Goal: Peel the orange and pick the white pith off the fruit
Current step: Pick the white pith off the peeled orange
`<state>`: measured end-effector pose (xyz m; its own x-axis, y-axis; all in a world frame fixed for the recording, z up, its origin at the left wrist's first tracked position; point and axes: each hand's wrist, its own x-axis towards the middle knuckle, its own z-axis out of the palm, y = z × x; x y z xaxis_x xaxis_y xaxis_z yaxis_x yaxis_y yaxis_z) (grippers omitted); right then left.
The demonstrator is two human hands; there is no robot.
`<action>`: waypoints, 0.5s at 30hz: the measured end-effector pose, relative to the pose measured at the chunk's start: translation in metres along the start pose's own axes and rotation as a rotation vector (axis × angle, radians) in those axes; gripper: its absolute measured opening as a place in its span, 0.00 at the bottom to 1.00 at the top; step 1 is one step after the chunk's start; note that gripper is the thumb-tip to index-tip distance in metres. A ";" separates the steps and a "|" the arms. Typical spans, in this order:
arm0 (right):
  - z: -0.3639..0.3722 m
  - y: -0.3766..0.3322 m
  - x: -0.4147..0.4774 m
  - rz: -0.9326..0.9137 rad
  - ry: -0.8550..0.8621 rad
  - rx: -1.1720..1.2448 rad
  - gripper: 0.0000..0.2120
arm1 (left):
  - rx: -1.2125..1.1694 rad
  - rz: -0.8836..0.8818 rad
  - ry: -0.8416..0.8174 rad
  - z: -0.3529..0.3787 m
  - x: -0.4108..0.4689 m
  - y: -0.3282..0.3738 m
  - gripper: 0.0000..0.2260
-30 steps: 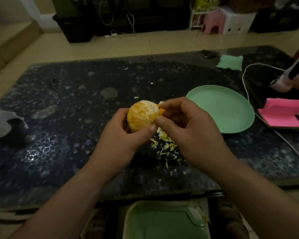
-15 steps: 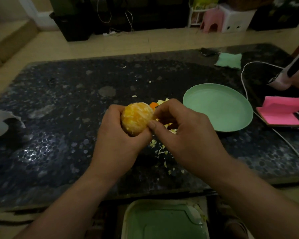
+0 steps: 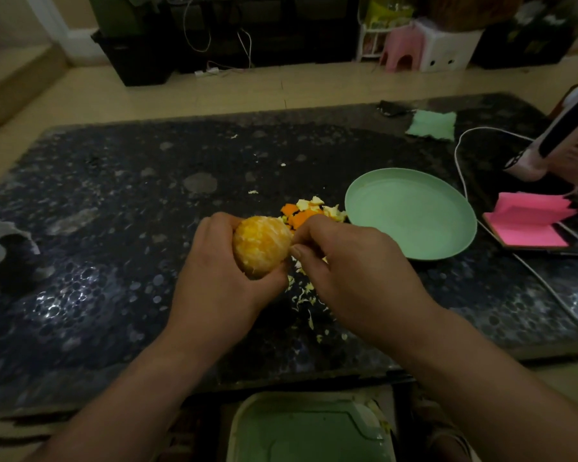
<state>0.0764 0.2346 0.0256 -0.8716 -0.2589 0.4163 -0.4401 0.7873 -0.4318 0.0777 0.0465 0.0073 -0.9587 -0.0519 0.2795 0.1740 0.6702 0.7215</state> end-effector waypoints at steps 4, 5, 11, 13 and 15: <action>0.003 -0.001 -0.002 -0.033 -0.020 -0.105 0.06 | 0.063 0.036 -0.012 0.000 -0.002 0.001 0.24; 0.004 0.000 -0.002 -0.038 -0.025 -0.115 0.06 | 0.071 0.046 -0.020 0.001 -0.002 0.001 0.24; 0.002 0.001 0.000 -0.008 -0.020 -0.093 0.07 | 0.121 0.069 -0.069 0.000 -0.002 -0.001 0.24; 0.000 0.000 0.000 0.020 -0.018 -0.066 0.06 | 0.096 0.055 -0.078 0.000 -0.002 -0.001 0.23; -0.003 0.000 0.002 0.064 -0.016 0.010 0.05 | 0.027 0.009 -0.090 -0.001 0.000 -0.002 0.23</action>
<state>0.0754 0.2362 0.0288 -0.9012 -0.2175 0.3747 -0.3856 0.7970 -0.4648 0.0777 0.0443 0.0071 -0.9737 0.0195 0.2269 0.1774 0.6899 0.7018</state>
